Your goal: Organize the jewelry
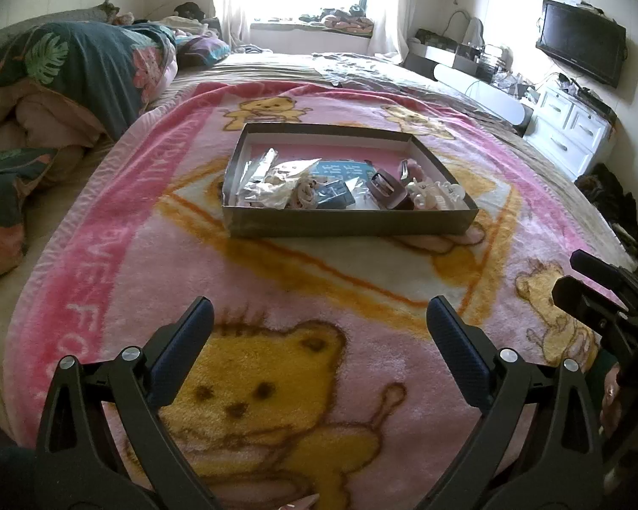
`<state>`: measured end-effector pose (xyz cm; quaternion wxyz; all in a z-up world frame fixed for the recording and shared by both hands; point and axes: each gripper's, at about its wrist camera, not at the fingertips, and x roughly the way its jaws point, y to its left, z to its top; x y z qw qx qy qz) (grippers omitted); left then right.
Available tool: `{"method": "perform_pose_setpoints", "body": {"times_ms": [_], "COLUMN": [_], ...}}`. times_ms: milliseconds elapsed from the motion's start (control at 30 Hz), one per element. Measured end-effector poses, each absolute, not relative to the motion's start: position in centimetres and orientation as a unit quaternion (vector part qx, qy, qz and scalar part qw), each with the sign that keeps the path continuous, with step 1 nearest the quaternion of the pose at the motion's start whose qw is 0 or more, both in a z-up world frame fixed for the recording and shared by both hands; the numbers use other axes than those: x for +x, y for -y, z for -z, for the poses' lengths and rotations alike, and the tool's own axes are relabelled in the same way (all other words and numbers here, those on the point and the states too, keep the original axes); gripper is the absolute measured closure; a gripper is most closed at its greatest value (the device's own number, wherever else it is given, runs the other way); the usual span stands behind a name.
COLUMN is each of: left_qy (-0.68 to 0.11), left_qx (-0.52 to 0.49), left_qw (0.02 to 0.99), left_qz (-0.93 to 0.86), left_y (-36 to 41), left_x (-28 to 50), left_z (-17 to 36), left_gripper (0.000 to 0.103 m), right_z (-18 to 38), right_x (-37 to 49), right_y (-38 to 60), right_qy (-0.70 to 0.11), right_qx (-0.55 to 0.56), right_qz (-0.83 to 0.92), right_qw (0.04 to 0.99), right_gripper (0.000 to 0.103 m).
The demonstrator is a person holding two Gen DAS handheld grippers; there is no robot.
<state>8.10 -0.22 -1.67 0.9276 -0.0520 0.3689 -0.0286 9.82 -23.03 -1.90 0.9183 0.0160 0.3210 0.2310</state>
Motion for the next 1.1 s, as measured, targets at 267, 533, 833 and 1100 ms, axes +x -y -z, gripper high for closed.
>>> {"method": "perform_pose_setpoints", "body": {"times_ms": [267, 533, 833, 1100], "left_qy": [-0.366, -0.366, -0.367, -0.366], "left_qx": [-0.049, -0.05, -0.049, -0.048], "left_qw": [0.929, 0.929, 0.929, 0.929], "left_qz": [0.025, 0.025, 0.025, 0.023], "left_y": [-0.12, -0.2, -0.13, -0.17], "left_x": [8.35, 8.33, 8.34, 8.3], "left_z": [1.57, 1.53, 1.53, 1.47], "left_gripper": [0.009, 0.009, 0.009, 0.009], "right_z": [1.94, 1.95, 1.93, 1.93], "right_x": [9.74, 9.78, 9.79, 9.78], "right_y": [23.04, 23.04, 23.05, 23.02], "right_qy": [-0.321, -0.321, -0.321, -0.321], "right_qx": [0.017, 0.016, 0.016, 0.016], "right_qz": [-0.231, -0.231, -0.231, -0.231], "right_qw": [0.918, 0.919, 0.918, 0.918], "right_gripper": [0.004, 0.004, 0.004, 0.004]}}
